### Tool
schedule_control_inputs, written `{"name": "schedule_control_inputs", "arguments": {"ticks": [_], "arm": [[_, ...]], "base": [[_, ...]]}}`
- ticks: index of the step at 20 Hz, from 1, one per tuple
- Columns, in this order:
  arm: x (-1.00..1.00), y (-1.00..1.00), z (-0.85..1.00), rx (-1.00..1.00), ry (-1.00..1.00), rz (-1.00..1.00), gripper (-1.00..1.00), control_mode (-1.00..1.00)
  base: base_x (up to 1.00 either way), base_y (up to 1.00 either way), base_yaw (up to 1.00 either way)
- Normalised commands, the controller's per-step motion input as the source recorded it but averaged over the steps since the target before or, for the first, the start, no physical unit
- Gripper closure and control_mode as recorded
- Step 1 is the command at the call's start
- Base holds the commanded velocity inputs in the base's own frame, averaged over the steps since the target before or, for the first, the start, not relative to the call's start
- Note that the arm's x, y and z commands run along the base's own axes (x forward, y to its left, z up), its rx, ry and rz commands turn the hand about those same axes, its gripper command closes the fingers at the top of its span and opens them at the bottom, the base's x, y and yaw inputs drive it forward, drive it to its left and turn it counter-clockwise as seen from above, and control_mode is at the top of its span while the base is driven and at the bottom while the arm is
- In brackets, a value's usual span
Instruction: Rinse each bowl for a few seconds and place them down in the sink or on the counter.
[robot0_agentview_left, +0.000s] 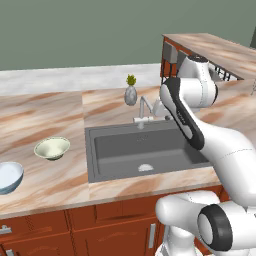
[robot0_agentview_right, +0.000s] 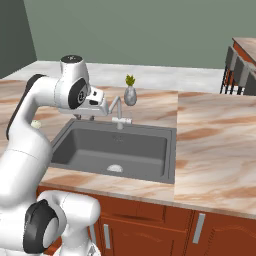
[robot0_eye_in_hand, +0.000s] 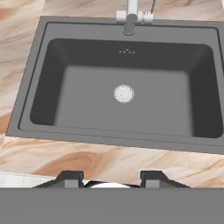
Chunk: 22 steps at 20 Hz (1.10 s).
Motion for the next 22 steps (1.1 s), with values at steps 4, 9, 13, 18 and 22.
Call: {"name": "schedule_control_inputs", "arguments": {"ticks": [4, 9, 13, 18, 22], "arm": [[-0.05, 0.0, 0.0, 0.0, -0.02, 0.0, -1.0, -1.0], [-0.28, 0.01, 0.02, -0.01, -0.12, 0.0, -1.0, -1.0], [-0.38, -0.04, 0.01, 0.0, -0.11, -0.01, -1.0, -1.0], [-0.31, -0.15, 0.0, 0.0, -0.15, 0.0, -1.0, -1.0], [-0.25, -0.27, 0.0, 0.0, -0.14, 0.0, -1.0, -1.0]], "base": [[0.0, 0.0, 0.0], [0.0, 0.0, 0.0], [0.0, 0.0, 0.0], [0.0, 0.0, 0.0], [0.0, 0.0, 0.0]]}}
